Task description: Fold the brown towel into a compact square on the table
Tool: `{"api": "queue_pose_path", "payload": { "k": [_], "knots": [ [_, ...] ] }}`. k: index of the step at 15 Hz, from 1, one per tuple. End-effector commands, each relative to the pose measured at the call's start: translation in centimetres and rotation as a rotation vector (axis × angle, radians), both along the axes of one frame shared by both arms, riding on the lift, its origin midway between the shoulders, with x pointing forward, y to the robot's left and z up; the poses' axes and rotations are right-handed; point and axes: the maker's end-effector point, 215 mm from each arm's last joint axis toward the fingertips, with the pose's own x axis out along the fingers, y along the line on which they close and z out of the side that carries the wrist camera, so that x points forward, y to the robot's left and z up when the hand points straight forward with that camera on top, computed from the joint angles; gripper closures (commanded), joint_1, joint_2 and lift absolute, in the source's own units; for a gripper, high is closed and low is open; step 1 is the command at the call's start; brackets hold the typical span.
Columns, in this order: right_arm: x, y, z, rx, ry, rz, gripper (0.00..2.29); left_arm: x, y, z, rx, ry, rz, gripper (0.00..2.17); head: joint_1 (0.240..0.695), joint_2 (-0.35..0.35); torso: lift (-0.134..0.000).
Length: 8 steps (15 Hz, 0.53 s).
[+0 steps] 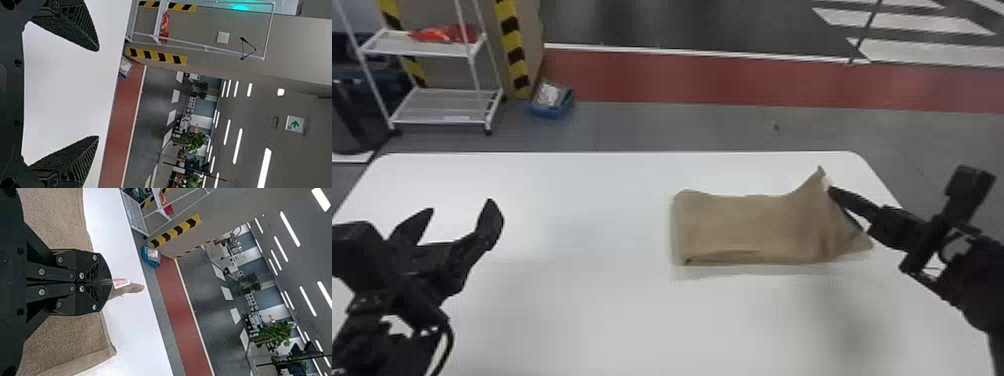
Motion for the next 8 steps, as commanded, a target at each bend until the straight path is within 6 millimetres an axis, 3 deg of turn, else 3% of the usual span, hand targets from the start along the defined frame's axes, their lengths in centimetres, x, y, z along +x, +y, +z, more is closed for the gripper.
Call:
{"api": "queue_pose_path", "payload": {
  "k": [1, 3, 6, 8],
  "knots": [
    [0.0, -0.5, 1.2, 0.023, -0.023, -0.005, 1.66, 0.1, 0.1, 0.0, 0.0, 0.0, 0.001, 0.09, 0.695, -0.119, -0.125],
    [0.0, -1.3, 2.4, 0.02, -0.032, -0.002, 1.66, 0.1, -0.1, 0.0, 0.0, -0.001, -0.001, 0.09, 0.695, -0.123, -0.125],
    [0.1, -2.3, 2.7, 0.013, -0.032, -0.014, 1.66, 0.1, -0.1, -0.2, 0.0, 0.004, -0.001, 0.09, 0.695, -0.132, -0.125],
    [0.1, -3.4, 0.8, -0.006, 0.005, -0.024, 1.53, 0.1, -0.5, -0.2, -0.001, 0.003, -0.007, 0.09, 0.695, -0.139, -0.125]
  ]
}}
